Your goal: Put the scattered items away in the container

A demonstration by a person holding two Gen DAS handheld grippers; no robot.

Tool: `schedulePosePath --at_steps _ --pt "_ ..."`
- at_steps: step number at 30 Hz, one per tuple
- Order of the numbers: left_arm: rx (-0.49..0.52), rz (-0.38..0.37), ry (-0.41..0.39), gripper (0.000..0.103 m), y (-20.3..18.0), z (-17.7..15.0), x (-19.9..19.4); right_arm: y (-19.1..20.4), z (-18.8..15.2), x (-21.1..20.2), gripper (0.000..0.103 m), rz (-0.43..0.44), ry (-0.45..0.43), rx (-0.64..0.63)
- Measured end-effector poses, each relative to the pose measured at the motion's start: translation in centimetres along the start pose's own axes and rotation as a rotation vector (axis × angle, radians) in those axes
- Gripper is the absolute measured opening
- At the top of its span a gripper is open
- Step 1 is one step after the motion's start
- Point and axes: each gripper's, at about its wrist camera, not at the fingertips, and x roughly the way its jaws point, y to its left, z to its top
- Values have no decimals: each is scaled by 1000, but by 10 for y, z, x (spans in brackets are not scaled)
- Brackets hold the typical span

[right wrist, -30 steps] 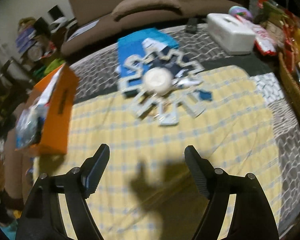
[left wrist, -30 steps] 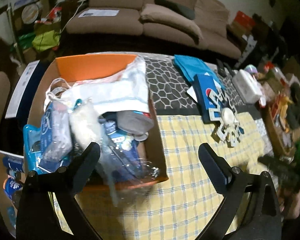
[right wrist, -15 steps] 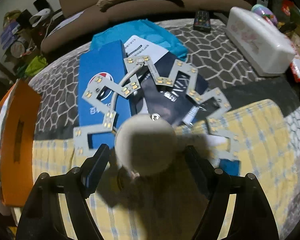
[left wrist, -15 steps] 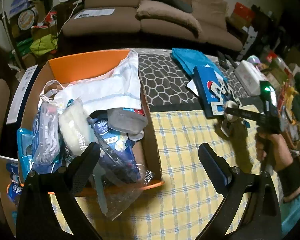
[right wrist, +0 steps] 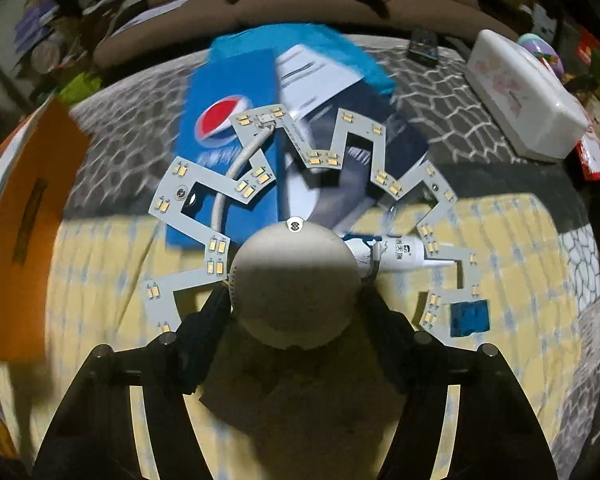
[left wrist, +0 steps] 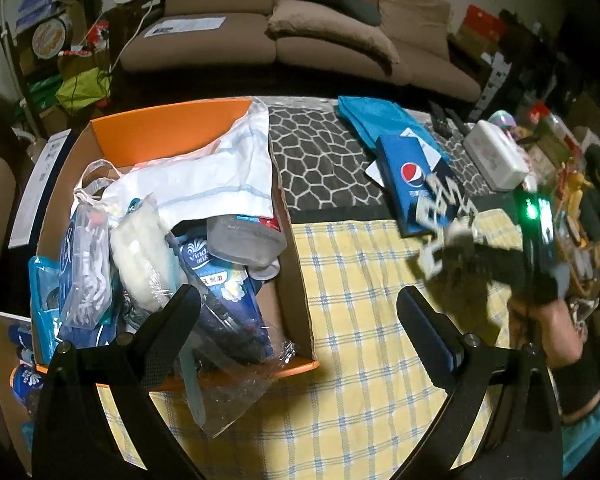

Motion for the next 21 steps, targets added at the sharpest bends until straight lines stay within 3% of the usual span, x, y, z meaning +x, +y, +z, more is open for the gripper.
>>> schedulePosePath --at_steps 7,11,13,15,17,19,21 --pt "5 -16 -11 99 -3 -2 -8 34 -70 -32 67 162 76 -16" --pt "27 -19 -2 99 -10 -6 -6 82 -115 -45 68 310 136 -125" --pt "40 -13 9 99 -15 -8 -4 93 -128 -46 65 326 117 -142" --pt "55 -8 24 99 -19 -12 -2 87 -127 -41 66 296 111 -100" --pt "71 7 40 99 -23 -17 0 72 -117 -42 66 321 97 -23" --pt "86 34 71 99 -27 -22 4 48 -106 -53 66 343 32 72" --pt "96 67 122 99 -31 -30 11 31 -103 -60 69 301 -11 118"
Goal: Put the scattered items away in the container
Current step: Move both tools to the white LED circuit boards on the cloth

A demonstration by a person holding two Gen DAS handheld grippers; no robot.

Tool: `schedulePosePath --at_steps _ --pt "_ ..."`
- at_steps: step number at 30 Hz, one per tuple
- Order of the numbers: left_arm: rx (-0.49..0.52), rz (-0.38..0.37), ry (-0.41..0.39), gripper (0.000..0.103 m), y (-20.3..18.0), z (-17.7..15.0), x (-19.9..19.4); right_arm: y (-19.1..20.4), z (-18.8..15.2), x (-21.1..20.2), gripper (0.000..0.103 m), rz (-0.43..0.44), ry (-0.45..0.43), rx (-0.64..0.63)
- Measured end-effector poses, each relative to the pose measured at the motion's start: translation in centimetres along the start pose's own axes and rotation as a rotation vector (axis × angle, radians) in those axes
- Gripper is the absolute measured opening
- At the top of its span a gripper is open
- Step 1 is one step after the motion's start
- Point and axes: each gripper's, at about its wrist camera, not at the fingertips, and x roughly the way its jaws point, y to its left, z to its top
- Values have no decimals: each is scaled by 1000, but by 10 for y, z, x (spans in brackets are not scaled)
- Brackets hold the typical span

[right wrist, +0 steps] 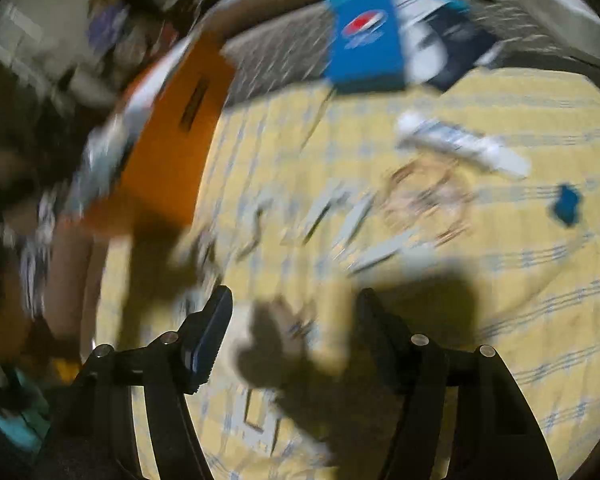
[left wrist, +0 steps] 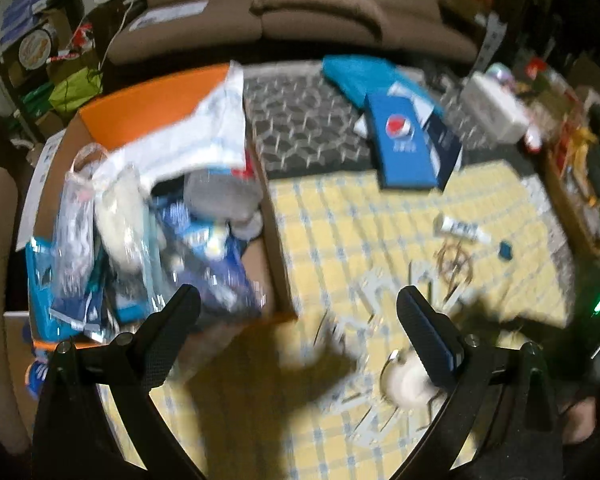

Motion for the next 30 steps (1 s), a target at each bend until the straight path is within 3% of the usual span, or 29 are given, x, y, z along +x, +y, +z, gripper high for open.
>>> schedulePosePath --at_steps 4,10,15,17,21,27,30 --pt "62 5 114 99 -16 -16 20 -25 -1 -2 70 -137 13 85" --pt "149 46 246 97 -38 -37 53 -28 -6 8 69 -189 75 78" --pt "194 77 281 97 -48 -47 67 -15 -10 14 67 -219 85 9" --pt "191 90 297 89 -48 -50 72 -13 -12 16 67 -226 100 -3" --pt "190 94 324 87 -47 -55 80 -10 -17 20 67 -230 113 -7" --pt "147 75 347 84 -41 -56 90 -4 -18 24 51 -229 120 -21" --pt "69 27 378 84 -36 -57 99 -1 -20 25 43 -224 119 -38"
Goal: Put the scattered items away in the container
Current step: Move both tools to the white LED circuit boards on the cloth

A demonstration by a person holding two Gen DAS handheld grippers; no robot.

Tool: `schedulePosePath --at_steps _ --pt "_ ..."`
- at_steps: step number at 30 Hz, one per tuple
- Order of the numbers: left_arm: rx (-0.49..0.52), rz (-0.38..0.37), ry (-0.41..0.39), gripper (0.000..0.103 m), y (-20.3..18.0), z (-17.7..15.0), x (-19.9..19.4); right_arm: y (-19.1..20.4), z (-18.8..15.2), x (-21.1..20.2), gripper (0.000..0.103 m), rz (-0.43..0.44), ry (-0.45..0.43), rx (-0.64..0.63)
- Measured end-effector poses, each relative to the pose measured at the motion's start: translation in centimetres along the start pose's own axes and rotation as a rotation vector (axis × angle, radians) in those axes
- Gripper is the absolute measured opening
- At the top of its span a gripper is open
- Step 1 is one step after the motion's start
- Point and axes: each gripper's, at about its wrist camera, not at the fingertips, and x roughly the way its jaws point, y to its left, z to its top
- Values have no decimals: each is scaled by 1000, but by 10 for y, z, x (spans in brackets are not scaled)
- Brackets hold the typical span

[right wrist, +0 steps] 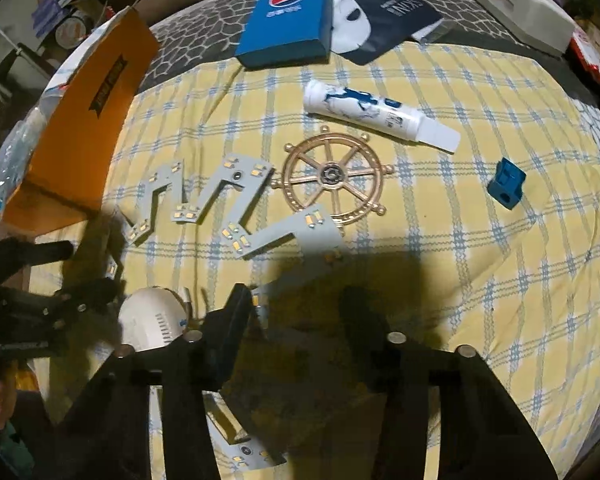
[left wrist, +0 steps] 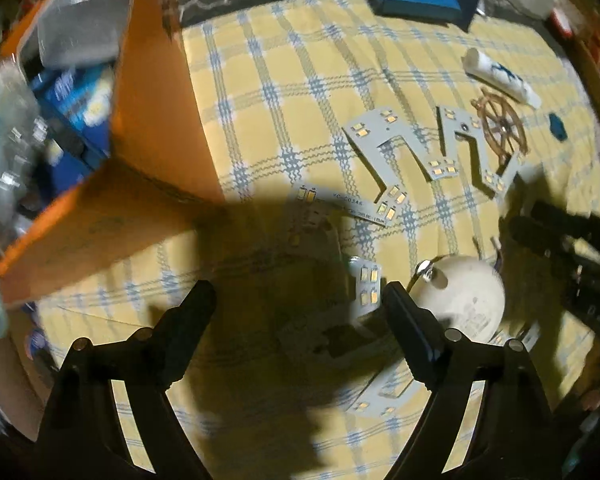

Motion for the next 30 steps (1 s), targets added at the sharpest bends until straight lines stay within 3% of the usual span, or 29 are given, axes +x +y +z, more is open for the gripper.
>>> schedulePosePath --at_steps 4,6,8,12,21,30 --pt "-48 -44 12 79 1 1 5 10 -1 5 38 -32 2 -41" --pt "-48 -27 -12 66 -1 -2 1 14 -2 5 34 -45 1 -64" --pt "-14 -33 -29 43 -7 -6 -3 17 -2 6 29 -41 0 -81" --pt "16 -53 -40 25 -14 -12 -8 24 -2 5 28 -54 -18 -109" --pt "11 -59 -64 22 -21 -16 -16 24 0 2 28 -71 -36 -110" --pt "13 -63 -122 21 -7 4 -23 28 4 -13 27 -56 -111 -116"
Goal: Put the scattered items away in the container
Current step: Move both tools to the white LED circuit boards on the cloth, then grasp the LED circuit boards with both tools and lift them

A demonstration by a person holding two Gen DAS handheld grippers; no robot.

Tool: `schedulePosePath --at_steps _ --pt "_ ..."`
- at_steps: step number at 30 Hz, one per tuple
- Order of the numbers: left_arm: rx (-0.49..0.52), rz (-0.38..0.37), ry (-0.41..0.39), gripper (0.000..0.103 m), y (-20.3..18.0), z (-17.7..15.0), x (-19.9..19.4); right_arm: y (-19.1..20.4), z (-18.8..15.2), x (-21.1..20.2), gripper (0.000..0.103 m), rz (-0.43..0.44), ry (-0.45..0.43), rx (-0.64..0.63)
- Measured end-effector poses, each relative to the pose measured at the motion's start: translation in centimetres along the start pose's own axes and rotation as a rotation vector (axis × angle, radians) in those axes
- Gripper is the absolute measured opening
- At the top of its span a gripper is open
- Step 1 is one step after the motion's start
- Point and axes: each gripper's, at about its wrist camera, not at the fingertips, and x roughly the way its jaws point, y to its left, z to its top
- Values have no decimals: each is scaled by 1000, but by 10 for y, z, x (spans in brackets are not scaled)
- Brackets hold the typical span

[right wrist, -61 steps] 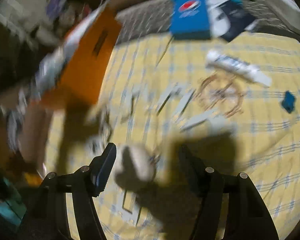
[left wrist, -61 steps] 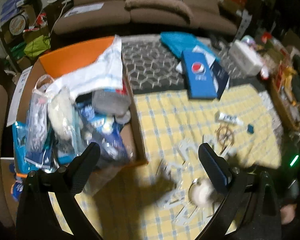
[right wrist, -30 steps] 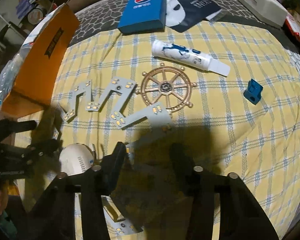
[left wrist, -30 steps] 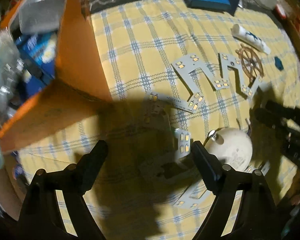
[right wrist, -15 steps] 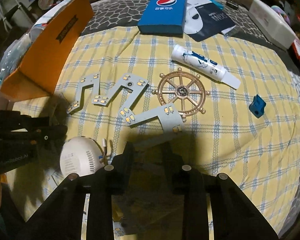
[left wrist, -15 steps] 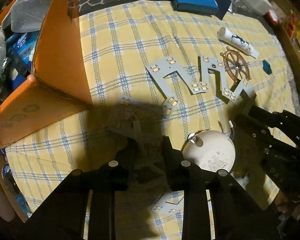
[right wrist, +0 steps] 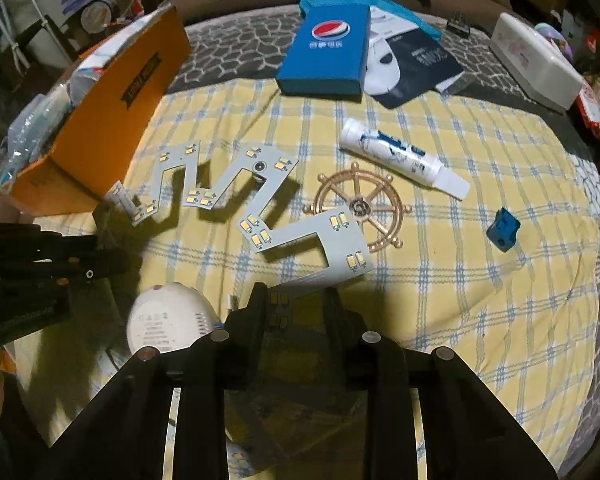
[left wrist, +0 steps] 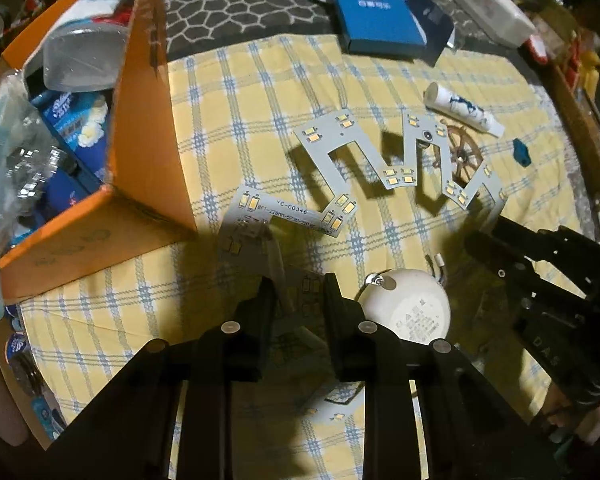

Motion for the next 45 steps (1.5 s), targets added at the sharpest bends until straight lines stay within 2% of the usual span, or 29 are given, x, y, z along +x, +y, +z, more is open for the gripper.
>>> schedulePosePath --at_steps 5,11,17,20,26,35,39,45 --pt "0 2 -34 20 3 -3 -16 -2 0 -7 26 9 -31 6" --pt "-16 -6 -13 20 -1 4 -3 0 0 -3 26 -1 -24 -4" --pt "-13 -10 -54 20 -1 4 -11 -2 2 -12 26 -5 -71 1" --pt "7 3 -112 20 -5 4 -22 1 3 -29 25 -29 -139 -6" --pt "11 -53 -286 19 -11 2 -61 -5 5 -67 22 -42 -290 33" --pt "-22 -120 -466 19 0 2 -105 20 21 -122 21 -126 -442 -22" --pt "-32 -111 -559 19 8 -3 -131 36 32 -143 21 -147 -502 -52" --pt "-88 -130 -640 19 36 -4 -159 67 53 -164 21 -158 -551 -120"
